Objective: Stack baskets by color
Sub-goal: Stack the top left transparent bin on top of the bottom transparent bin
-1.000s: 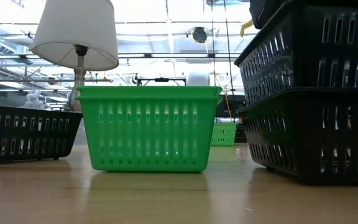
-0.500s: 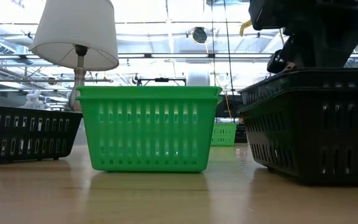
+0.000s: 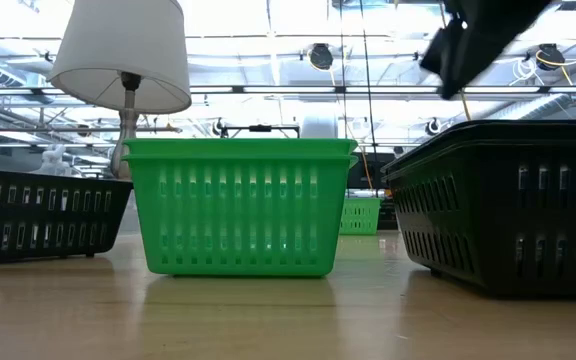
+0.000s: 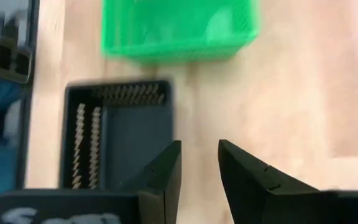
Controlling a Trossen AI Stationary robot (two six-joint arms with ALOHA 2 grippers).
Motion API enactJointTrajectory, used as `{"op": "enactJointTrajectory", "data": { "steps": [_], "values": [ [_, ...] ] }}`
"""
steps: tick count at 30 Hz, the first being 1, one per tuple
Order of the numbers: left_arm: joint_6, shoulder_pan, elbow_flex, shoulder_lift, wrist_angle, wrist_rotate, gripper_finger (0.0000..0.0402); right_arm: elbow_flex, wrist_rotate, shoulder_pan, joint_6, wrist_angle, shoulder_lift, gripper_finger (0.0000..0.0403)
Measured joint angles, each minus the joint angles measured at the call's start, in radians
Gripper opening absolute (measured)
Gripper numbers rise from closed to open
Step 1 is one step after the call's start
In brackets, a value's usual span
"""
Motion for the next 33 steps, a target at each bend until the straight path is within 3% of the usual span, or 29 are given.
{"op": "enactJointTrajectory", "data": {
  "steps": [3,7,18,28,33],
  "values": [
    [-0.086,0.026,0.001,-0.062,-0.164,-0.003,0.0152,0.0,0.116,0.016,-0.006,-0.007,-0.056,0.0102],
    [-0.223,0.061,0.0,-0.121,-0.403,-0.005,0.0152,0.0,0.19,0.035,-0.048,-0.012,-0.111,0.0102],
    [-0.665,0.08,-0.011,-0.147,-0.921,-0.014,0.0152,0.0,0.22,0.034,-0.195,-0.01,-0.141,0.0102],
    [-0.909,0.298,-0.054,-0.137,-0.973,-0.004,0.0152,0.0,0.269,0.027,-0.267,0.025,-0.134,0.0102],
    [-0.958,0.429,-0.055,-0.106,-0.905,0.104,0.0152,0.0,0.269,0.027,-0.267,0.009,-0.135,0.0102]
  ]
}}
